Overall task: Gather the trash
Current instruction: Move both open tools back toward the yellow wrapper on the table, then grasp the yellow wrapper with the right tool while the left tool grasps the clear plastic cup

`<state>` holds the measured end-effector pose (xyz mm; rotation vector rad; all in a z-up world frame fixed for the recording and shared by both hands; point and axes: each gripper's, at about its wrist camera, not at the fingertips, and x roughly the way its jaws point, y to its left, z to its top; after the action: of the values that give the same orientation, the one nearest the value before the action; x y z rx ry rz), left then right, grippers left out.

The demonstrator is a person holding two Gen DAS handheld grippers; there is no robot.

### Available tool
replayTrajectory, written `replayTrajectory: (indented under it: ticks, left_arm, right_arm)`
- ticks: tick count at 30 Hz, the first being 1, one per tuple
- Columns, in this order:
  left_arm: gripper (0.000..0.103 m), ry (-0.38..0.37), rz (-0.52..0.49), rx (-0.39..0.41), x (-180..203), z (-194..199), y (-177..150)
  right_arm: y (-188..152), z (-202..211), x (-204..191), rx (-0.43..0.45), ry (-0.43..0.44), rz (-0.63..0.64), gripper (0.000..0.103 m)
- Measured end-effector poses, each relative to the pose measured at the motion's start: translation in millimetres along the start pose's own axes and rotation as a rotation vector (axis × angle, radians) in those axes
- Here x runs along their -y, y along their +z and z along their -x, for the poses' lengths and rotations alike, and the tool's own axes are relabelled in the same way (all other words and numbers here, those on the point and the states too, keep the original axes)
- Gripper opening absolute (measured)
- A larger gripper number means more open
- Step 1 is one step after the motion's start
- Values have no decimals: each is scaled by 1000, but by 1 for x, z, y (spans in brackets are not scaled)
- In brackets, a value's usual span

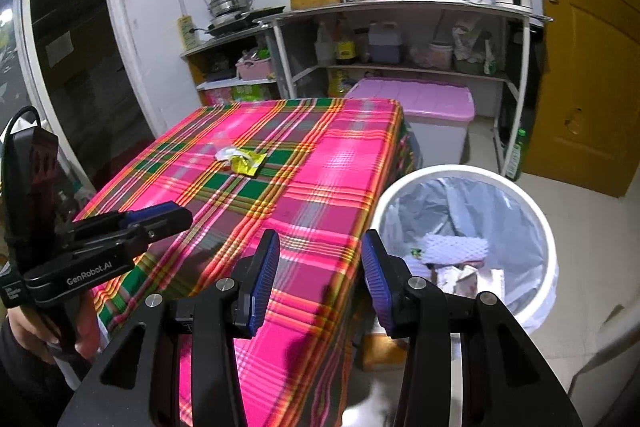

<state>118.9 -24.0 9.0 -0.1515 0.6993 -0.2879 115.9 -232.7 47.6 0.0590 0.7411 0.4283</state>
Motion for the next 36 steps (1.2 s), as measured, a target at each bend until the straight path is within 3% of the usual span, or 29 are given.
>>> replayTrajectory:
  ticks: [20,36]
  left_arm:
    - [27,132,80,19,-73,3,13]
    - [27,164,128,34,-123,-4,25]
  right_arm:
    - [38,-72,-43,-82,94,60,49]
    - [76,-162,-79,-164,110,135,54]
